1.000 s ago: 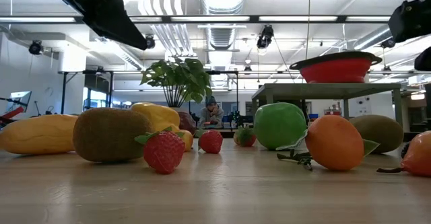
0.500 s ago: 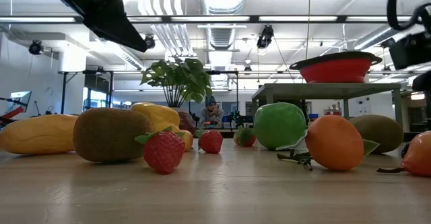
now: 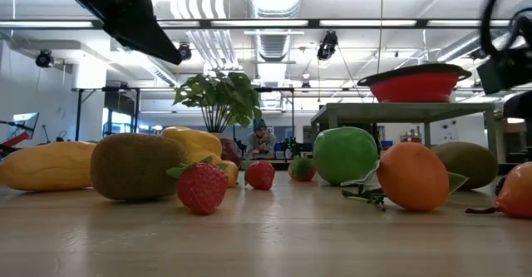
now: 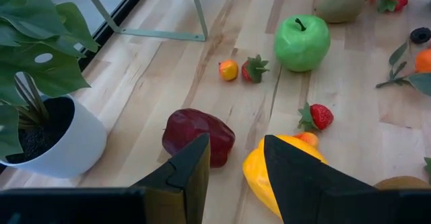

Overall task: Pick & Place Fruit
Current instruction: Put the orange pear into the red strainer bowl on the shelf

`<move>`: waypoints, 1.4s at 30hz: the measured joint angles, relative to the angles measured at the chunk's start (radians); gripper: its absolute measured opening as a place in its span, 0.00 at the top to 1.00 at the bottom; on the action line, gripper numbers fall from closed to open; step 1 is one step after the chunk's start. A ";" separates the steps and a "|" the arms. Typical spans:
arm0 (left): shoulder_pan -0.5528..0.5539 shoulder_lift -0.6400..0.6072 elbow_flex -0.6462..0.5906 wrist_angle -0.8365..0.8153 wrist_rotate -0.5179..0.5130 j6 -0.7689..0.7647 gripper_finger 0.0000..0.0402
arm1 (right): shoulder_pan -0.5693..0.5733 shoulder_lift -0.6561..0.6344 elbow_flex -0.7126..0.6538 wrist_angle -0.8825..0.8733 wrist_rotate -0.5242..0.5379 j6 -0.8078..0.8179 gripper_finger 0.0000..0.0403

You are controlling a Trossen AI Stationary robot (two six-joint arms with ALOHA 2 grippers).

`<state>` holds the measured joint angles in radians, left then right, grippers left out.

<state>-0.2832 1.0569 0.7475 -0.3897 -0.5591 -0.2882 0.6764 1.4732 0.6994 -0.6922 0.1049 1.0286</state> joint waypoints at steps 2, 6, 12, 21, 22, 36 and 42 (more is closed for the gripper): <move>0.000 0.000 0.000 0.000 0.000 0.000 0.63 | 0.000 -0.011 -0.001 -0.010 0.002 0.000 0.67; 0.000 0.000 0.000 0.000 0.000 0.001 0.63 | 0.000 -0.028 -0.002 -0.020 0.002 0.000 0.71; 0.000 0.000 0.000 0.000 0.000 0.002 0.63 | -0.007 -0.082 -0.001 -0.114 0.010 -0.001 0.68; 0.000 0.000 0.000 0.000 0.000 0.002 0.63 | -0.104 -0.275 -0.002 -0.176 0.105 -0.066 0.72; 0.000 0.000 0.000 0.000 0.000 0.002 0.63 | -0.124 -0.303 -0.002 -0.180 0.112 -0.082 0.72; 0.001 0.000 0.000 0.013 -0.003 0.001 0.63 | -0.547 -0.614 0.114 -0.215 0.190 -0.479 0.71; 0.001 0.000 0.000 0.016 -0.003 0.001 0.63 | -0.776 -0.599 0.269 -0.306 0.239 -0.693 0.69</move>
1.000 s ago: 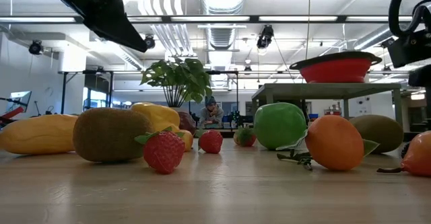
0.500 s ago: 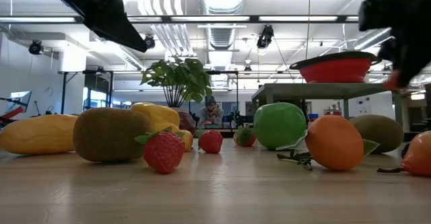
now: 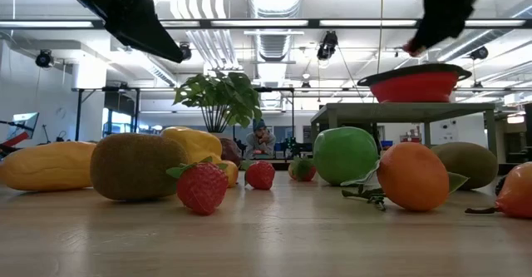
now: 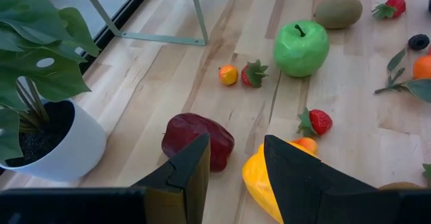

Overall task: Pick & Place Fruit
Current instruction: Put the orange pear into the red strainer bowl on the shelf

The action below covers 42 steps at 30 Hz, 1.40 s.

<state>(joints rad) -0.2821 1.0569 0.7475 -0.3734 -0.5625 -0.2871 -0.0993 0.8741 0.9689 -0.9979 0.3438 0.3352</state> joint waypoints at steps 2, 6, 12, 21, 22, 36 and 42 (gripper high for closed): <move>0.000 0.000 0.000 0.000 0.000 0.000 0.63 | -0.080 0.019 0.058 -0.025 0.001 -0.057 0.69; 0.000 0.000 0.000 0.000 0.000 -0.001 0.63 | -0.240 0.057 0.171 -0.055 0.001 -0.148 0.71; 0.000 0.000 0.000 0.000 0.000 -0.002 0.63 | -0.462 0.132 0.310 -0.099 -0.003 -0.250 0.69; 0.000 0.000 0.000 0.000 0.000 -0.003 0.63 | -0.689 0.284 0.379 -0.154 -0.091 -0.368 0.71; 0.000 0.000 0.000 0.000 0.000 -0.003 0.63 | -0.707 0.300 0.379 -0.152 -0.091 -0.377 0.71; 0.000 0.000 0.000 0.000 0.000 -0.004 0.63 | -0.840 0.453 0.373 -0.173 -0.128 -0.445 0.69; 0.000 0.000 0.000 0.000 0.000 -0.004 0.63 | -0.871 0.488 0.372 -0.174 -0.128 -0.455 0.68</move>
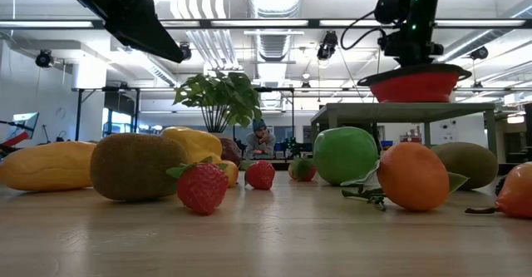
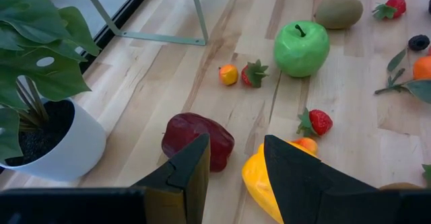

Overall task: Pick & Place Fruit
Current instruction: Put the orange pear into the red strainer bowl on the shelf, then put the red strawberry into the red strainer bowl on the shelf

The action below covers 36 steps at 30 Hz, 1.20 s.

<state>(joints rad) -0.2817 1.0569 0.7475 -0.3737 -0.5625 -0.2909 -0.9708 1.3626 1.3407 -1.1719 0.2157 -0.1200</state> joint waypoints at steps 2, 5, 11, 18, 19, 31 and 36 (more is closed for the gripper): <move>0.000 0.000 0.000 0.000 0.000 0.000 0.63 | -0.012 0.008 0.000 0.000 0.000 -0.003 0.66; 0.000 0.000 0.000 0.000 0.000 0.000 0.63 | -0.024 0.016 0.000 -0.001 -0.001 -0.007 0.63; 0.000 0.000 0.000 0.000 0.000 0.000 0.63 | -0.038 0.012 0.000 -0.001 -0.008 -0.013 0.59; 0.000 0.000 0.000 0.000 0.000 -0.001 0.63 | -0.038 0.006 0.000 -0.001 -0.008 -0.031 0.53; 0.000 0.000 0.000 0.000 0.000 -0.001 0.63 | -0.038 0.006 0.002 -0.003 -0.008 -0.038 0.52; 0.000 0.000 0.000 0.000 0.000 -0.001 0.63 | -0.034 -0.103 0.041 -0.003 -0.060 -0.062 0.56; 0.000 0.000 0.000 0.000 0.000 -0.001 0.63 | 0.001 -0.184 0.040 -0.003 -0.132 -0.041 0.61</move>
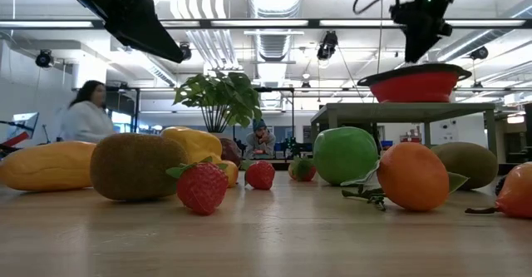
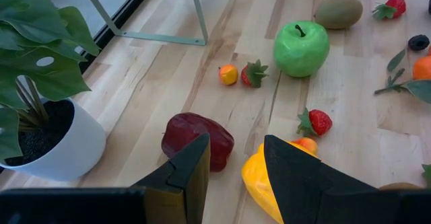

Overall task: Pick & Place Fruit
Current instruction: Put the red strawberry into the red strainer bowl on the shelf

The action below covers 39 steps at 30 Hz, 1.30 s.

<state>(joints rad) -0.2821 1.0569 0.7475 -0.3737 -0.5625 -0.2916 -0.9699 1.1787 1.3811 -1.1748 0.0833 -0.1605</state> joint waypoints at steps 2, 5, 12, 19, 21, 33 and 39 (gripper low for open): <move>0.000 0.000 0.000 0.000 0.000 0.000 0.63 | 0.034 -0.031 0.000 0.000 -0.013 0.005 0.62; 0.000 0.000 0.000 0.000 0.000 -0.002 0.63 | 0.104 -0.073 0.000 0.000 -0.014 0.039 0.64; 0.000 0.000 0.000 0.000 0.000 -0.004 0.63 | 0.324 -0.139 -0.008 0.001 -0.013 0.166 0.67; 0.000 0.000 0.000 0.000 0.000 -0.004 0.63 | 0.573 -0.138 -0.039 0.000 -0.005 0.293 0.66; 0.000 0.000 0.000 0.000 0.000 -0.004 0.63 | 0.648 -0.131 -0.059 0.001 -0.004 0.332 0.65; 0.000 0.000 0.000 0.000 0.000 -0.003 0.63 | 1.069 -0.086 -0.203 0.006 0.059 0.660 0.70; 0.000 0.000 0.000 0.000 0.000 -0.003 0.63 | 1.237 -0.063 -0.275 0.007 0.076 0.889 0.67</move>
<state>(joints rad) -0.2817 1.0569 0.7475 -0.3740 -0.5625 -0.2950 0.2676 1.1152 1.1061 -1.1675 0.1596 0.7288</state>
